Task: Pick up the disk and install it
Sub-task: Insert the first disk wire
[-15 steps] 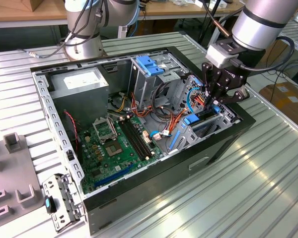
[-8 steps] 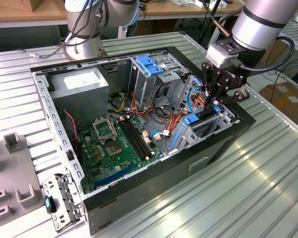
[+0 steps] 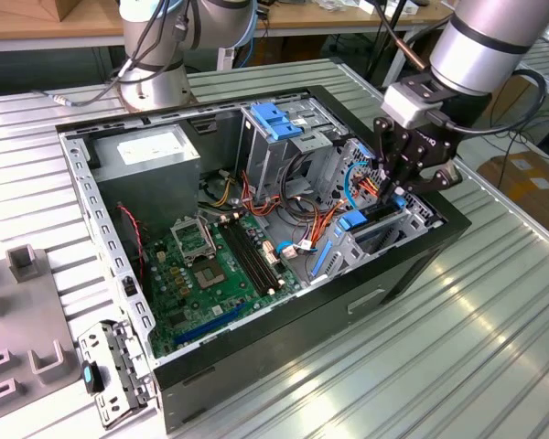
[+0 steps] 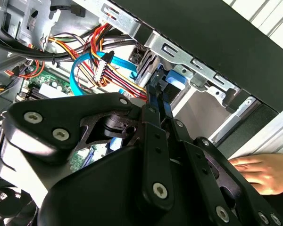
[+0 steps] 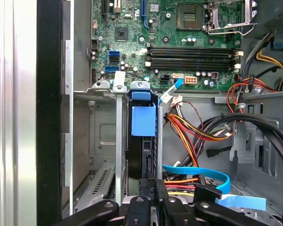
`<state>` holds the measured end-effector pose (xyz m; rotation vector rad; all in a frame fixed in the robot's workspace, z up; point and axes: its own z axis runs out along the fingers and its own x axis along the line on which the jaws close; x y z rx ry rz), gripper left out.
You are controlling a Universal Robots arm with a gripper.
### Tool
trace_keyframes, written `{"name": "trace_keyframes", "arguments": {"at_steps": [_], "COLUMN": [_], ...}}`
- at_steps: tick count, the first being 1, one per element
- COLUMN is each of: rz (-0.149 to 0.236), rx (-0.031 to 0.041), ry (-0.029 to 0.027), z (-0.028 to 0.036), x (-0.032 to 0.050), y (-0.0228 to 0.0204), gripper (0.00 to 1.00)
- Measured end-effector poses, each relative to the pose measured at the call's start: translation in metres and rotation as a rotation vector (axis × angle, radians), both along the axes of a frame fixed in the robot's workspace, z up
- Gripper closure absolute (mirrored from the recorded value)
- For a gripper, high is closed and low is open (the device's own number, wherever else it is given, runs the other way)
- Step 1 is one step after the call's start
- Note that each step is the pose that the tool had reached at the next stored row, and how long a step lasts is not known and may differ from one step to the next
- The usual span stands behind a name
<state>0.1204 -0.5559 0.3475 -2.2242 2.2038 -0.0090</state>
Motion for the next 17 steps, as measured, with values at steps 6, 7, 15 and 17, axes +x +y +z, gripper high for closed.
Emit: {"name": "trace_keyframes", "arguments": {"at_steps": [6,7,15,17], "rz": [0.0,0.0,0.0,0.0], "rx": [0.0001,0.0002,0.0003,-0.0008], "ry": [0.0,0.0,0.0,0.0], "z": [-0.001,-0.0013,-0.0062,-0.0088], "x": [0.0,0.0,-0.0001,-0.0001], "y": [-0.0001,-0.0001,-0.0001,-0.0002], "gripper": [0.83,0.83,0.83,0.83]}}
